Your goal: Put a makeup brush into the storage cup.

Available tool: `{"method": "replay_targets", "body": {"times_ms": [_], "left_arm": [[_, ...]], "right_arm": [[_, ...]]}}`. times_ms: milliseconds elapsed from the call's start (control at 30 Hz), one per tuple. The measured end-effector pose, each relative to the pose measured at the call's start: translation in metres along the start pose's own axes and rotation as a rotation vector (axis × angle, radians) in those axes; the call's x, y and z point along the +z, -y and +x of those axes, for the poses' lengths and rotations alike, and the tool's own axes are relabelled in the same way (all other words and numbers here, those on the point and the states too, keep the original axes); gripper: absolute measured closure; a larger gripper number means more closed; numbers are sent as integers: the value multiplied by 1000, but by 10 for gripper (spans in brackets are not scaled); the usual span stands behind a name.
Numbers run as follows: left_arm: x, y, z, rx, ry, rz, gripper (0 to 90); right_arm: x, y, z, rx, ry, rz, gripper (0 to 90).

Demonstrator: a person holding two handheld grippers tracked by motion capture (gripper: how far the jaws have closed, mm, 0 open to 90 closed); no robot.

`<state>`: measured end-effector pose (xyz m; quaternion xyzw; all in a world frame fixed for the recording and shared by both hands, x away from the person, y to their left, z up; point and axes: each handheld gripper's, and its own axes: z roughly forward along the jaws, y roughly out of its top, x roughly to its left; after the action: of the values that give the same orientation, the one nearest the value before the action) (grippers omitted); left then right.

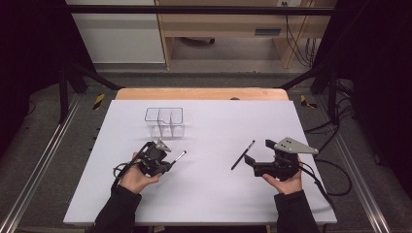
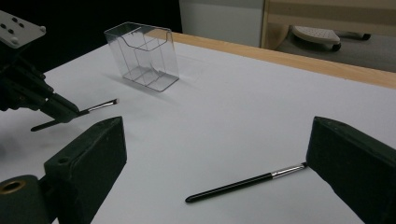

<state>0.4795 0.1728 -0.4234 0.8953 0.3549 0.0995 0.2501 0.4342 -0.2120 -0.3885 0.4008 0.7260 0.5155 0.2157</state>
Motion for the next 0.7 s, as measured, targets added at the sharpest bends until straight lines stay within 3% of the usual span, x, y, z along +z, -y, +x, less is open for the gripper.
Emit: {"method": "replay_targets", "body": {"times_ms": [333,700], "left_arm": [[-15,0,-7,-23,-41,-141,835],[-20,-1,-12,-27,-46,-202,835]], "right_arm": [[0,-1,2,14,-5,-12,57],[6,-2,8,20,-11,-14,59]]}}
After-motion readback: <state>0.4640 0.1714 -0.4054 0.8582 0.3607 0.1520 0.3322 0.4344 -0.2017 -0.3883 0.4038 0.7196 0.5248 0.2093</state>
